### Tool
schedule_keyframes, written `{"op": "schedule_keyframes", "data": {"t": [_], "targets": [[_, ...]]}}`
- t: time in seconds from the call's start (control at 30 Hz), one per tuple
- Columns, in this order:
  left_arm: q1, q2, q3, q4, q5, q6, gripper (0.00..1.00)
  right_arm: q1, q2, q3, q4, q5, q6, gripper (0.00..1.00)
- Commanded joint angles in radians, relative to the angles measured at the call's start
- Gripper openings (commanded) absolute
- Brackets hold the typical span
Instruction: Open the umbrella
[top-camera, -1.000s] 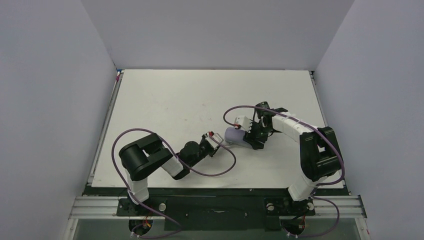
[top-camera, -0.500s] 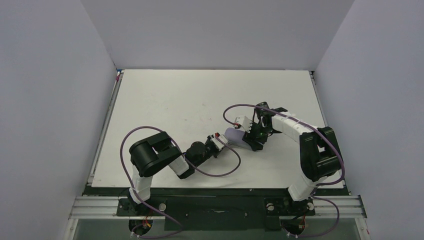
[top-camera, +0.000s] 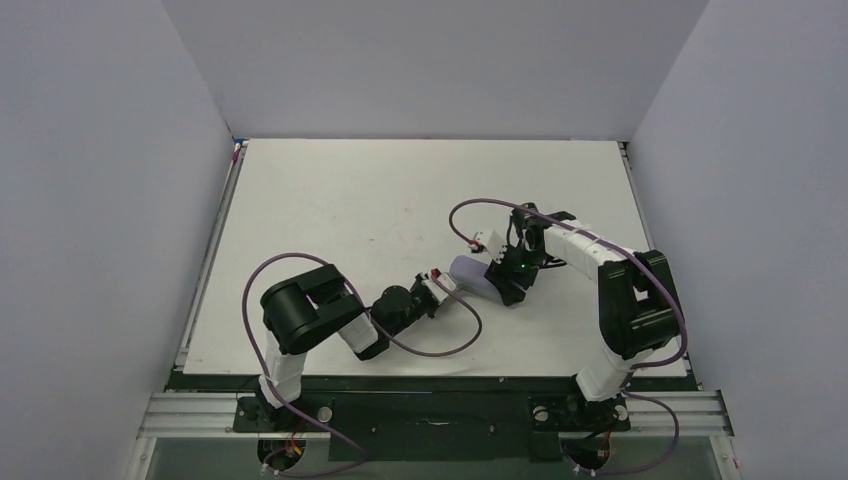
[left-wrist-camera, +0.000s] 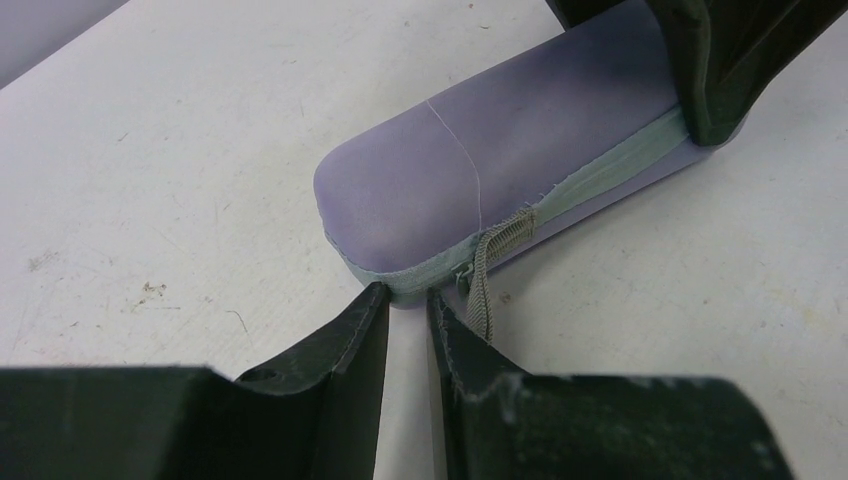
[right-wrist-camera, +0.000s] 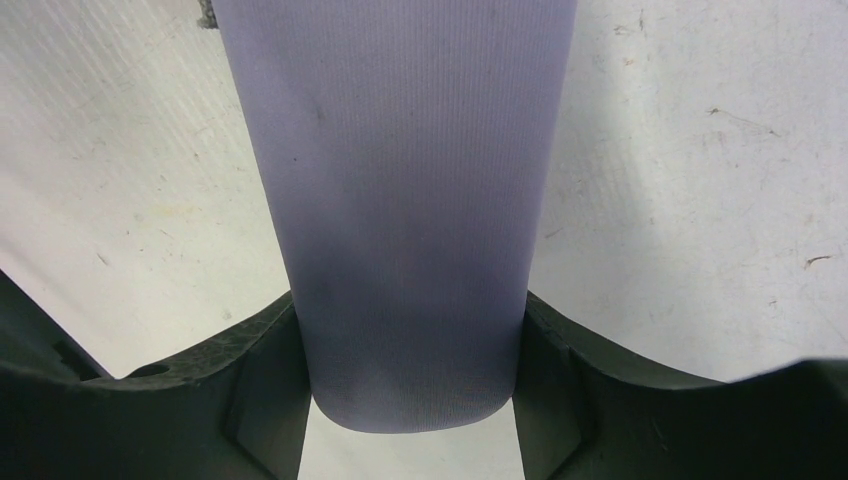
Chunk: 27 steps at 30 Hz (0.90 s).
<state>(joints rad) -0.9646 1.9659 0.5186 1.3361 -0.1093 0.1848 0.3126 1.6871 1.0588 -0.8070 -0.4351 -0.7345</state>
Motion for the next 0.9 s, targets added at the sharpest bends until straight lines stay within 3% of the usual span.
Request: {"op": "schedule_keyframes", "data": {"t": [0.0,0.47,0.87], "targets": [[-0.028,0.021,-0.001,0.039,0.039,-0.015,0.17,-0.001,0.013,0.02,-0.007,-0.097,0.041,0.18],[-0.062,0.017,-0.009,0.032,0.02,-0.02,0.17,-0.009,0.025,0.029,-0.002,-0.136,0.107,0.17],[-0.06,0.017,-0.016,0.037,-0.094,-0.052,0.14,-0.007,0.004,-0.001,-0.004,-0.115,0.076,0.17]]}}
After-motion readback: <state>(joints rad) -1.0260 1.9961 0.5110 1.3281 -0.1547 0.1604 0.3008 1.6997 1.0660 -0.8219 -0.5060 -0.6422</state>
